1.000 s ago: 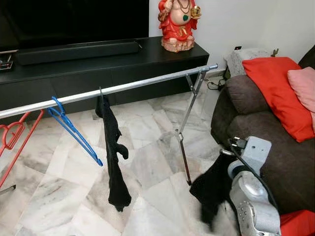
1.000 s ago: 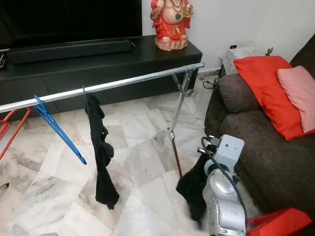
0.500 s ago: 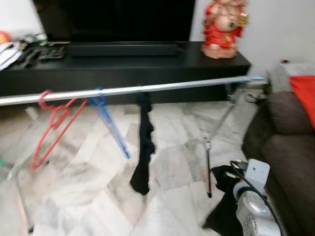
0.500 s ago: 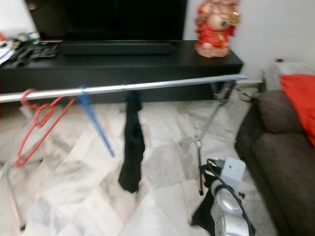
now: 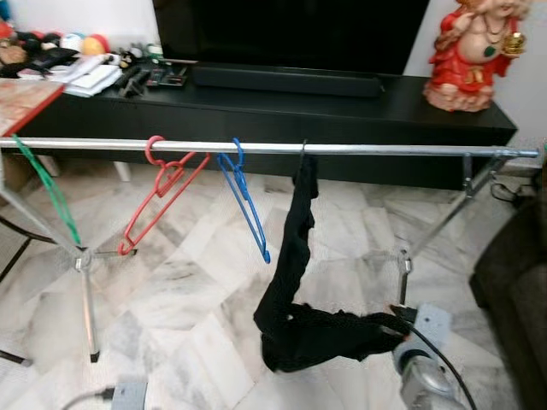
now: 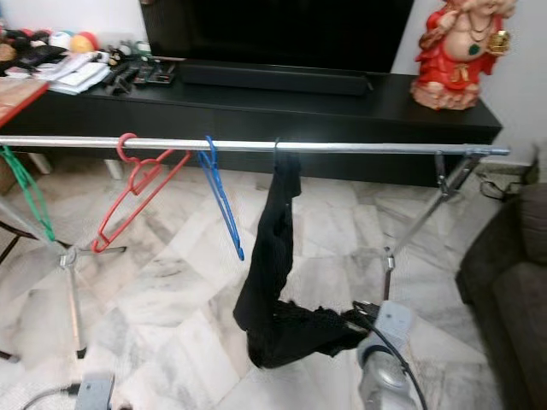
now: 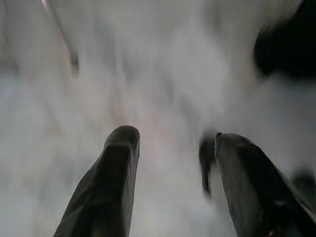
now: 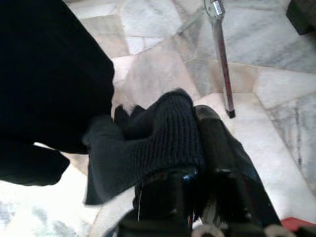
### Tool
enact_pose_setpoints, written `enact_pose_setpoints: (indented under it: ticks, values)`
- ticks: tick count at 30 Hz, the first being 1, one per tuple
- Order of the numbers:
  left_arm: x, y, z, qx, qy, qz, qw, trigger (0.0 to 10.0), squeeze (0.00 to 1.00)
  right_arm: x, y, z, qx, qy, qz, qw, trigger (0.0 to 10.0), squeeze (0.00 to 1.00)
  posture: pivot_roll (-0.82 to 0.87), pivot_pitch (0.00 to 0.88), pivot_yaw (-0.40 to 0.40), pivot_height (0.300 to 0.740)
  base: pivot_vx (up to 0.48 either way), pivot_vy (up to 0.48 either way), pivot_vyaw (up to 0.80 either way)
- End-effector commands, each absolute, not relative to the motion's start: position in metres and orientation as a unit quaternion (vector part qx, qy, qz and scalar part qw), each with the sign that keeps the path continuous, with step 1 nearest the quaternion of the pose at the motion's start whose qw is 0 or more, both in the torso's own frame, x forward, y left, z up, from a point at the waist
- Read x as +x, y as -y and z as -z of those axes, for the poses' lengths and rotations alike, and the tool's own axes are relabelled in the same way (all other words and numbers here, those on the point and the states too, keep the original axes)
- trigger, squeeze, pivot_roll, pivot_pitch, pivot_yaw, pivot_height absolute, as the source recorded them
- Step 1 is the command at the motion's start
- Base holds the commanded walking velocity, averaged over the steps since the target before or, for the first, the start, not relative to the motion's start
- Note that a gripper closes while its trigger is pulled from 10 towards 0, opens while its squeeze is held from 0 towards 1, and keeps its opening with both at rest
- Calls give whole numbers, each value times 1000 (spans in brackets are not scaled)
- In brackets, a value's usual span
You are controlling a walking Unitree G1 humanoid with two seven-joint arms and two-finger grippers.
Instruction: Hang hanger
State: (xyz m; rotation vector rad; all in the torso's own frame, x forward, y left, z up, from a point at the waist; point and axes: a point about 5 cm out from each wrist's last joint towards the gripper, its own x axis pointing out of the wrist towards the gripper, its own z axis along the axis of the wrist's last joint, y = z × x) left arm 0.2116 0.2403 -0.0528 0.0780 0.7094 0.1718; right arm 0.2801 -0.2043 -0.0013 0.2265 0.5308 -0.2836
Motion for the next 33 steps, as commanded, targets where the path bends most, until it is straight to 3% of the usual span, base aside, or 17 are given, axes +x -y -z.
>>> enact_pose_setpoints:
  ticks: [1, 7, 14, 22, 33]
  values:
    - [221, -247, 41, 48, -306, -76, 948, 10000, 0, 283, 213, -4, 115, -239, 151, 952, 10000, 0, 33, 168, -33, 740, 0, 0, 0]
    - [244, -252, -12, 43, -128, -62, 989, 10000, 0, 299, 216, -28, 97, -162, 140, 972, 10000, 0, 42, 168, -39, 740, 0, 0, 0]
    - [231, -213, -55, 67, -20, -41, 997, 10000, 0, 297, 218, -49, 114, -80, 137, 981, 10000, 0, 33, 162, -67, 740, 0, 0, 0]
    - [234, -185, -81, 54, 26, -14, 998, 10000, 0, 298, 227, -77, 103, -3, 151, 983, 10000, 0, 12, 154, -56, 740, 0, 0, 0]
    - [240, -198, -88, 97, 18, -20, 995, 10000, 0, 304, 220, -92, 116, 13, 144, 983, 10000, 0, 13, 141, -48, 740, 0, -153, 0]
